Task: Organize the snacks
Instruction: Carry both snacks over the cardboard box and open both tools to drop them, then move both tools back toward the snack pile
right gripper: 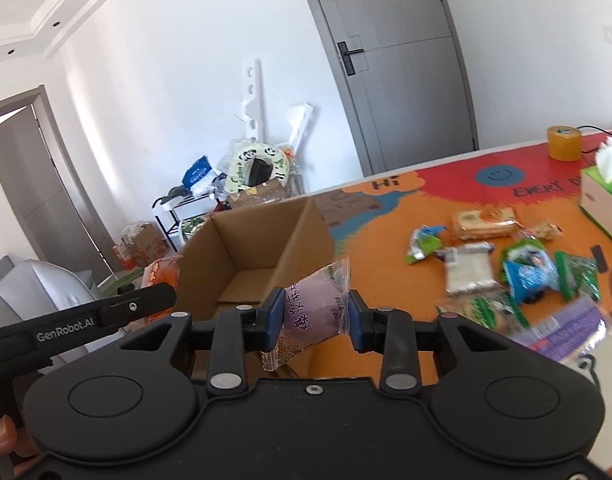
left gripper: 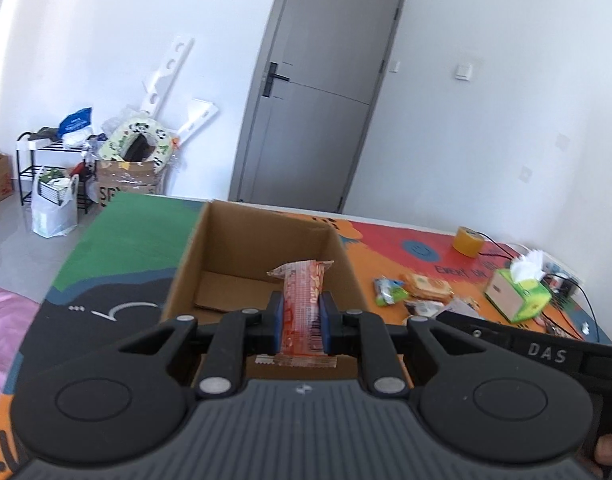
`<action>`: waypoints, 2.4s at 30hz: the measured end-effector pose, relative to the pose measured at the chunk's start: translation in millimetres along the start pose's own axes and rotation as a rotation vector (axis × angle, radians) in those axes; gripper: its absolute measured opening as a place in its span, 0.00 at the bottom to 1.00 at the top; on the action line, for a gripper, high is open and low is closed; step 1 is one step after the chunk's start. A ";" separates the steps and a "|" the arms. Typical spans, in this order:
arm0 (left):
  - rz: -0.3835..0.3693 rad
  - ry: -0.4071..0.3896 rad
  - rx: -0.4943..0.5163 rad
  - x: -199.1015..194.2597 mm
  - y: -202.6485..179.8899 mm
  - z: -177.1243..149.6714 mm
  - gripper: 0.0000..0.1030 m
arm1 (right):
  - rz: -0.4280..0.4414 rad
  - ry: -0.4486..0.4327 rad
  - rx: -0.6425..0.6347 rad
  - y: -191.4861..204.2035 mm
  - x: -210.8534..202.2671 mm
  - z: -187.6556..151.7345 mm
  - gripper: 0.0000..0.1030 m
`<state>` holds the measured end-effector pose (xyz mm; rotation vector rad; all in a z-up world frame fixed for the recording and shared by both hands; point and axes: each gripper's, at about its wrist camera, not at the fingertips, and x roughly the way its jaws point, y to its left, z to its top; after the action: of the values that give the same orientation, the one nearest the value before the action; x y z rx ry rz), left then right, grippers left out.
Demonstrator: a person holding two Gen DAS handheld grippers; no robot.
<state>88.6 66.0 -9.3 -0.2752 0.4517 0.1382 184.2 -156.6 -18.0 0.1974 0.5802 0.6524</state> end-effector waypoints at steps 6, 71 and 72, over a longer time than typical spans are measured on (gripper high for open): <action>0.028 -0.004 -0.019 9.8 13.8 11.6 0.17 | 0.026 0.001 -0.008 11.9 15.7 11.0 0.33; -0.037 0.078 -0.005 1.4 -69.8 -15.7 0.91 | -0.163 -0.035 0.117 -83.0 -68.2 -19.9 0.94; -0.036 0.083 0.003 2.0 -74.2 -16.9 0.91 | -0.168 -0.040 0.125 -87.0 -71.5 -20.5 0.94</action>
<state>97.7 -9.6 -7.7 -0.2872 0.5286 0.0908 171.4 -269.3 -33.4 0.2748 0.5924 0.4493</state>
